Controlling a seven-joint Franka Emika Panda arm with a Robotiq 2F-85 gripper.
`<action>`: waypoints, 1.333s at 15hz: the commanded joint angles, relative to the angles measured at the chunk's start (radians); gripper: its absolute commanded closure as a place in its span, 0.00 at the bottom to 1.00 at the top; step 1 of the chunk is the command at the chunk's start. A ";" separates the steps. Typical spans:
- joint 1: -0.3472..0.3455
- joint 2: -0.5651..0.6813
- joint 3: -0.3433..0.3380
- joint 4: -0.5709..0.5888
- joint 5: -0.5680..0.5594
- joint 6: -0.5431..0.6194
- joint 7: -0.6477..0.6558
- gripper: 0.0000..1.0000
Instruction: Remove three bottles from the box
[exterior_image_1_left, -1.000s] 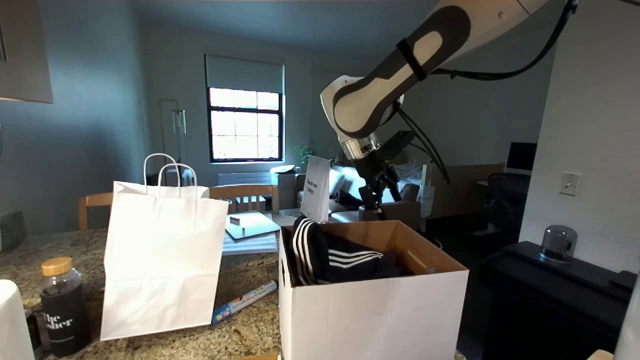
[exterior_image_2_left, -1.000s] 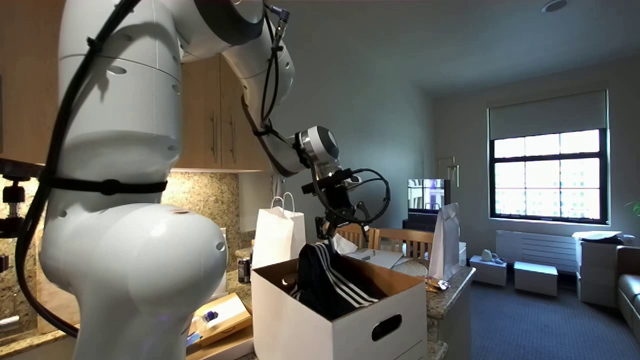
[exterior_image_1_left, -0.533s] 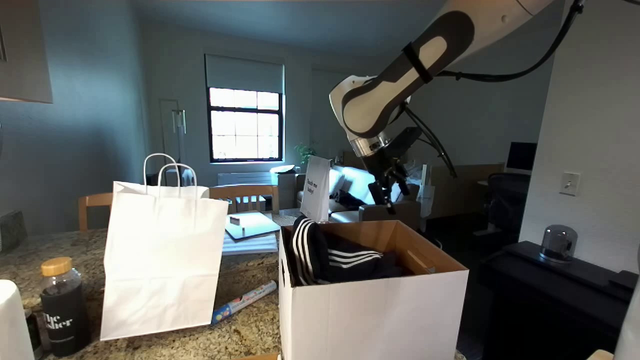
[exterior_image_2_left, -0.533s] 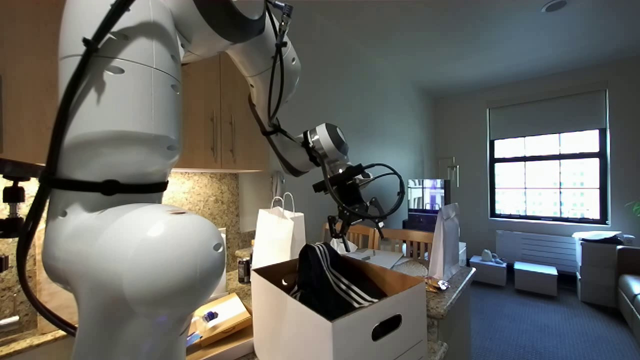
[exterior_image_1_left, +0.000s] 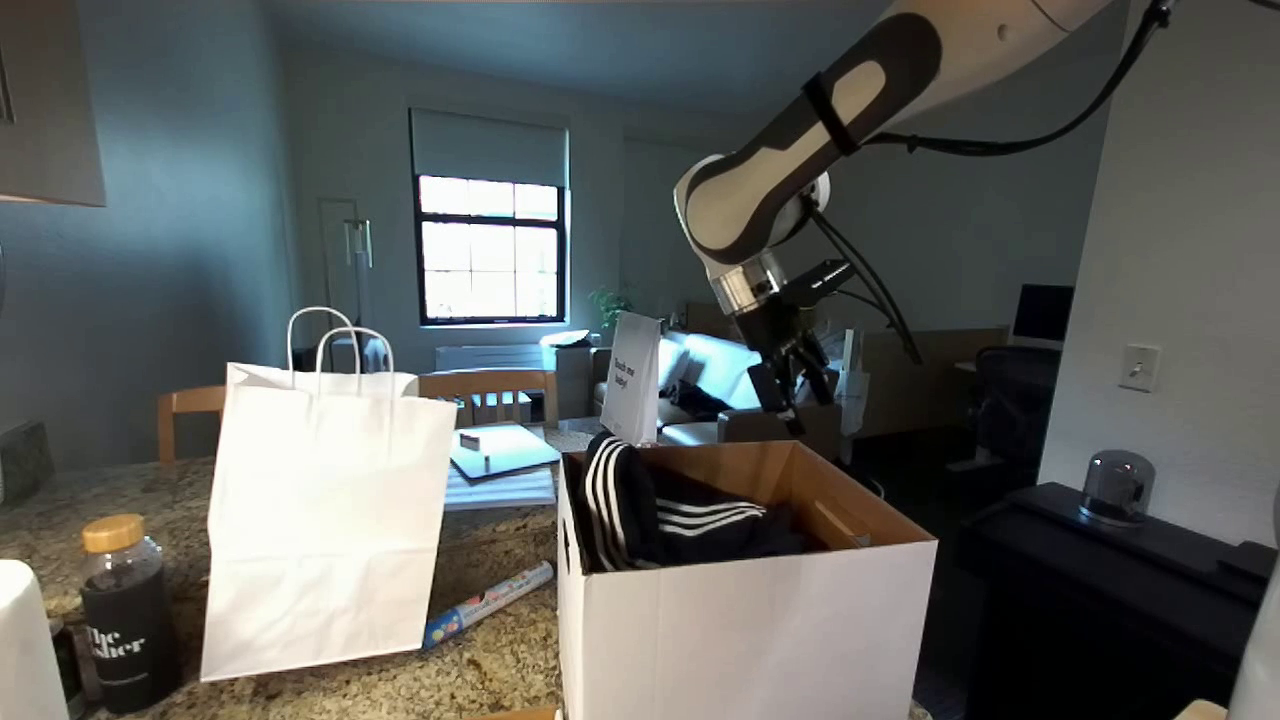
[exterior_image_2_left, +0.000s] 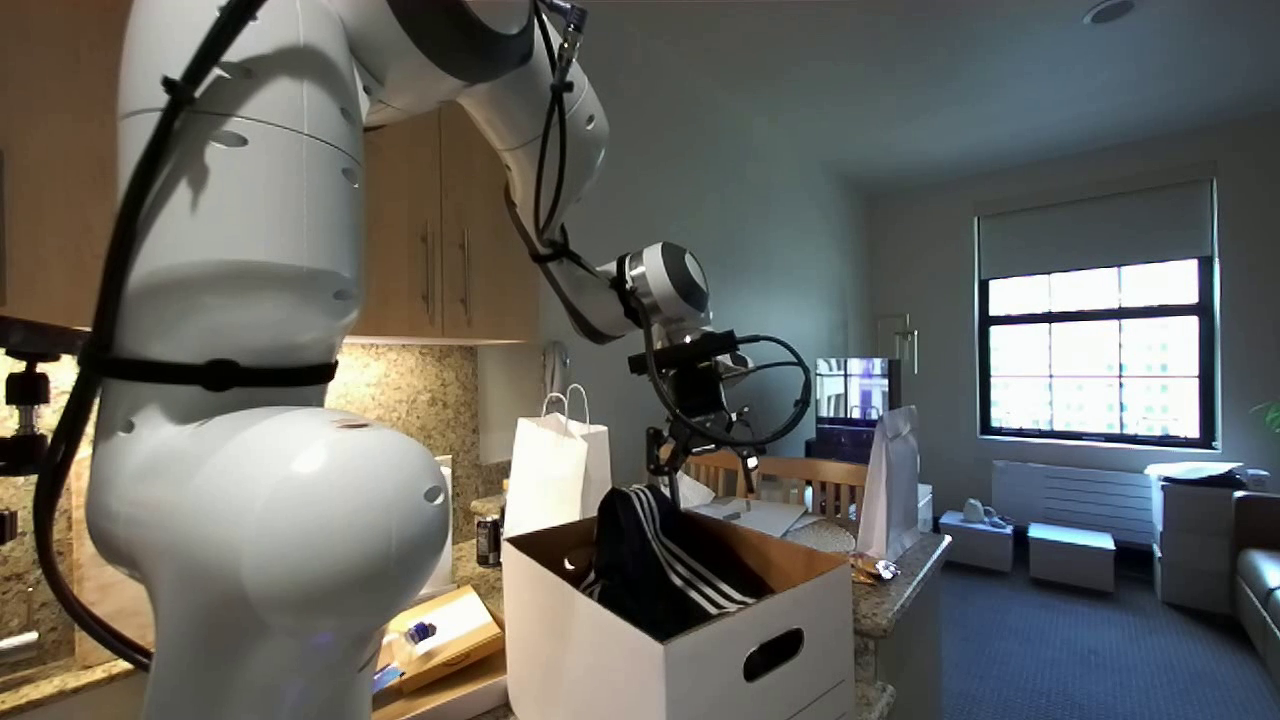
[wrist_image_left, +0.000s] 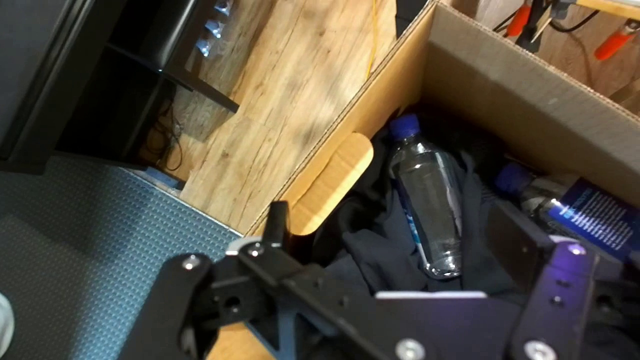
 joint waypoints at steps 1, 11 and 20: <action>-0.019 0.004 0.002 -0.031 0.061 0.000 -0.050 0.00; 0.000 0.056 0.040 -0.133 0.230 0.357 -0.013 0.00; 0.005 0.166 0.044 -0.141 0.156 0.373 -0.018 0.00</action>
